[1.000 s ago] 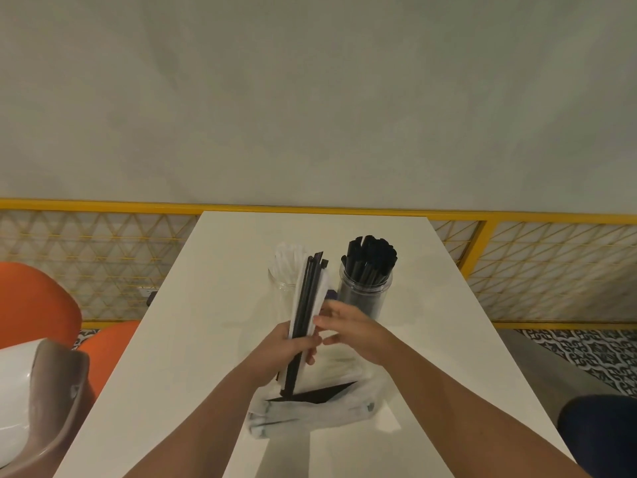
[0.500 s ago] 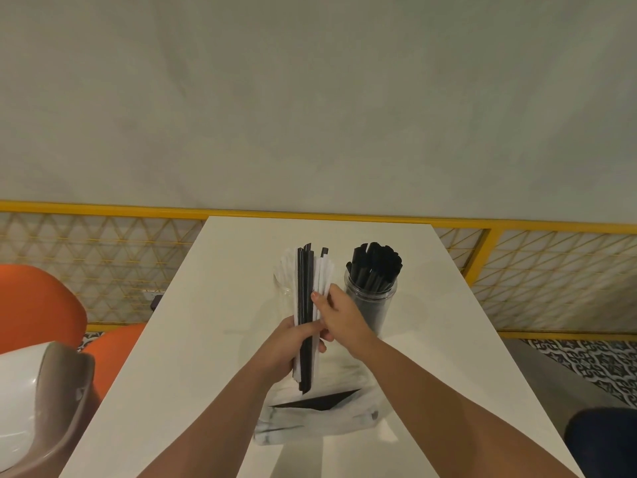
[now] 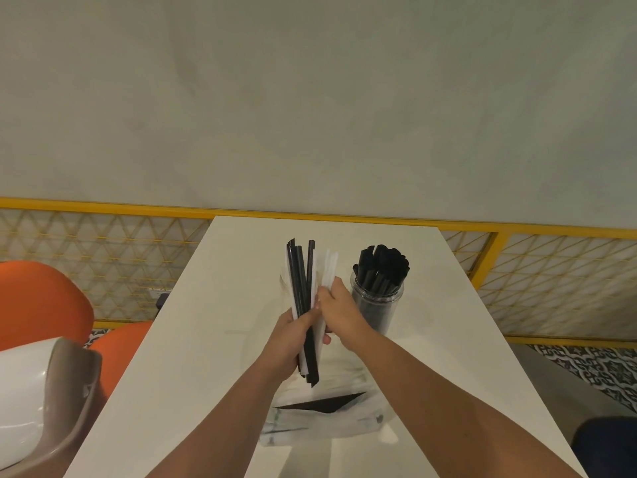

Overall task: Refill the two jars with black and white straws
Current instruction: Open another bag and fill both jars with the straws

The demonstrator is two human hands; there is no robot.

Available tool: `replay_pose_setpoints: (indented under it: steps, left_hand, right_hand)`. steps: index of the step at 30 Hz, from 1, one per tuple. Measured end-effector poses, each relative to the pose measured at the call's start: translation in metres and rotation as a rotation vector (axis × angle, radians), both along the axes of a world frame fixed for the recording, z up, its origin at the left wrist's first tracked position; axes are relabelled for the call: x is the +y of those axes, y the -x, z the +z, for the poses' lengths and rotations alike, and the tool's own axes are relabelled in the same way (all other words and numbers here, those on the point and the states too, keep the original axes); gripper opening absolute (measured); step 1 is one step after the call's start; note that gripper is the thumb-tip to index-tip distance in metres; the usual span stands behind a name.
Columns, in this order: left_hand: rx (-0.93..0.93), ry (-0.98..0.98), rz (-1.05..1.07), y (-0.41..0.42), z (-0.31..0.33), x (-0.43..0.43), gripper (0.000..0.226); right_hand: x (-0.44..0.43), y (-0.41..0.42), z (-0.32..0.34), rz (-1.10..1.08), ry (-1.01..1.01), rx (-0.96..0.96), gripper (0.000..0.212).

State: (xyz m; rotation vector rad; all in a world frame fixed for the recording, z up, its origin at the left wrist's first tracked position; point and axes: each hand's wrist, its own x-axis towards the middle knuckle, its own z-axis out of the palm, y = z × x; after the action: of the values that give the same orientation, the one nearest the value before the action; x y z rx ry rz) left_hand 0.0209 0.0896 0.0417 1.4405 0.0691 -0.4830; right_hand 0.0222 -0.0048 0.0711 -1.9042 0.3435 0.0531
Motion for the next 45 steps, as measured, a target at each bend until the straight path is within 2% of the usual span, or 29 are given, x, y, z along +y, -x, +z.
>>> replay_pose_setpoints:
  steps: [10,16,22,26,29,33,38,42,45]
  left_hand:
    - [-0.045,-0.052,0.203,-0.014,0.004,0.003,0.027]
    - [0.009,0.079,0.324,-0.025,0.008,0.019,0.013]
    - [0.009,0.116,0.340,-0.031,0.009,0.030,0.012]
    - [0.000,0.143,0.325,-0.033,0.009,0.032,0.017]
    - [-0.024,0.147,0.287,-0.034,0.009,0.032,0.021]
    - [-0.045,0.151,0.190,-0.032,0.013,0.032,0.022]
    - [-0.049,0.150,0.106,-0.029,0.018,0.032,0.019]
    - [-0.041,0.150,0.061,-0.028,0.019,0.031,0.023]
    - [-0.039,0.140,0.032,-0.026,0.019,0.029,0.021]
  right_hand:
    - [0.001,-0.015,0.010,-0.185,-0.257,-0.114,0.013]
    - [-0.013,-0.047,0.031,-0.290,-0.445,-0.272,0.007]
    - [-0.019,-0.081,0.044,-0.372,-0.478,-0.362,0.006]
    - [-0.019,-0.092,0.046,-0.352,-0.391,-0.467,0.007]
    - [-0.013,-0.090,0.027,-0.272,-0.237,-0.455,0.014]
    - [-0.007,-0.082,0.004,-0.131,-0.059,-0.322,0.024]
    - [-0.011,-0.082,-0.017,-0.034,0.269,-0.151,0.034]
    - [-0.011,-0.076,-0.012,-0.080,0.202,-0.351,0.036]
    - [-0.009,-0.075,-0.003,-0.107,0.274,-0.488,0.030]
